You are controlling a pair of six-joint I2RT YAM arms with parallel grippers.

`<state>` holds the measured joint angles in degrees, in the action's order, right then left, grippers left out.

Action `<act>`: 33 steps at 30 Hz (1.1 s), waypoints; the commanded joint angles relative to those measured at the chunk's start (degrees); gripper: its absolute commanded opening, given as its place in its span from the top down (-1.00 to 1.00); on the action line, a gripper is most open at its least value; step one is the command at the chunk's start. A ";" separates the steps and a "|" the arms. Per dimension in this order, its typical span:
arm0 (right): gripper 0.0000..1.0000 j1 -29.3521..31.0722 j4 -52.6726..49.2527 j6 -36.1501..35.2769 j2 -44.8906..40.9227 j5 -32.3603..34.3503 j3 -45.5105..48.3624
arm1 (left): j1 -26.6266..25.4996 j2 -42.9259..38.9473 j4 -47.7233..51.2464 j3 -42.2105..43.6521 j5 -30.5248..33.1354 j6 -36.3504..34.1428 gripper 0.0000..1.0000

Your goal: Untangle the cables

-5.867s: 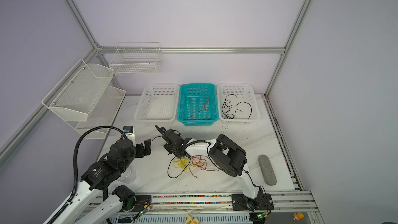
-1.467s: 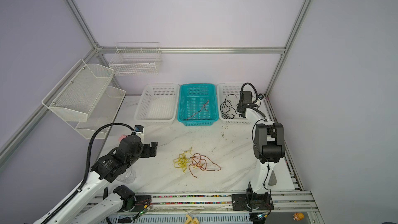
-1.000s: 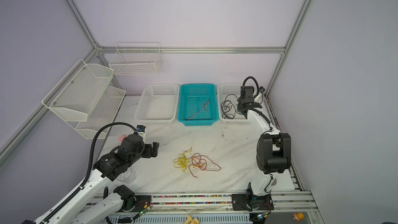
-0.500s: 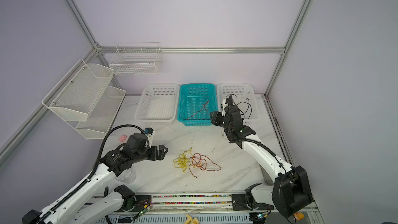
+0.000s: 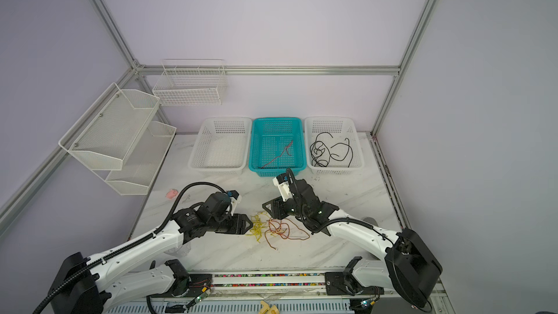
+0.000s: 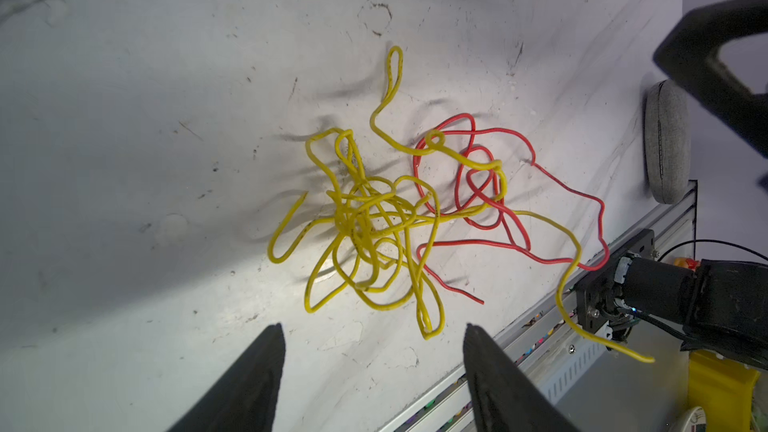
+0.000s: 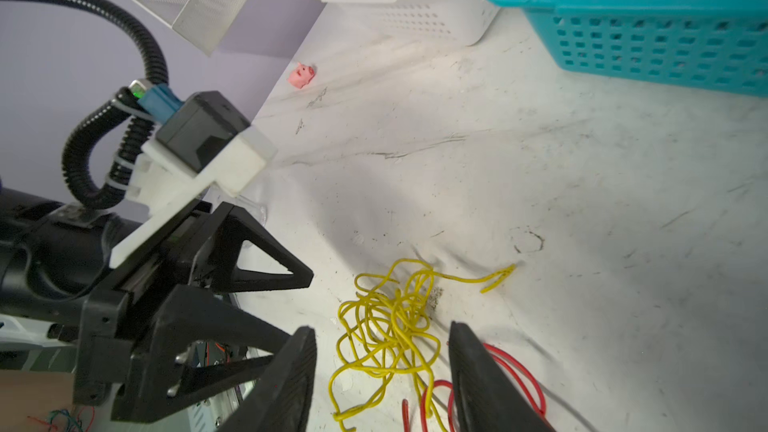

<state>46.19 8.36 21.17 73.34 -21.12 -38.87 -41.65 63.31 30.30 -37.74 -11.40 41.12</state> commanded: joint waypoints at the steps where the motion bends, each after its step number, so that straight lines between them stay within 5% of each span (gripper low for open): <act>1: -0.08 2.63 3.19 -1.73 3.02 2.32 1.19 | -1.08 2.05 -5.52 2.53 -1.86 1.41 -0.24; 14: 0.08 5.56 4.36 -1.22 8.87 9.96 3.07 | -1.64 9.60 -11.66 4.58 -1.22 1.24 0.26; 24: 1.00 5.50 4.82 0.15 6.27 15.30 4.59 | -1.65 9.82 -12.45 6.27 1.43 0.32 0.78; 27: 1.00 5.56 3.83 0.82 3.08 18.54 5.19 | -1.59 8.49 -10.80 6.35 3.04 -0.38 0.99; 33: 1.00 2.70 -1.26 5.19 -2.69 28.05 6.11 | -1.28 4.56 -6.56 6.69 6.14 -1.81 1.00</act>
<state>51.20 9.56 23.44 73.43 -0.58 -33.67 -43.18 69.78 19.25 -33.74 -8.49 41.08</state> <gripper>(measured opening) 0.057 0.048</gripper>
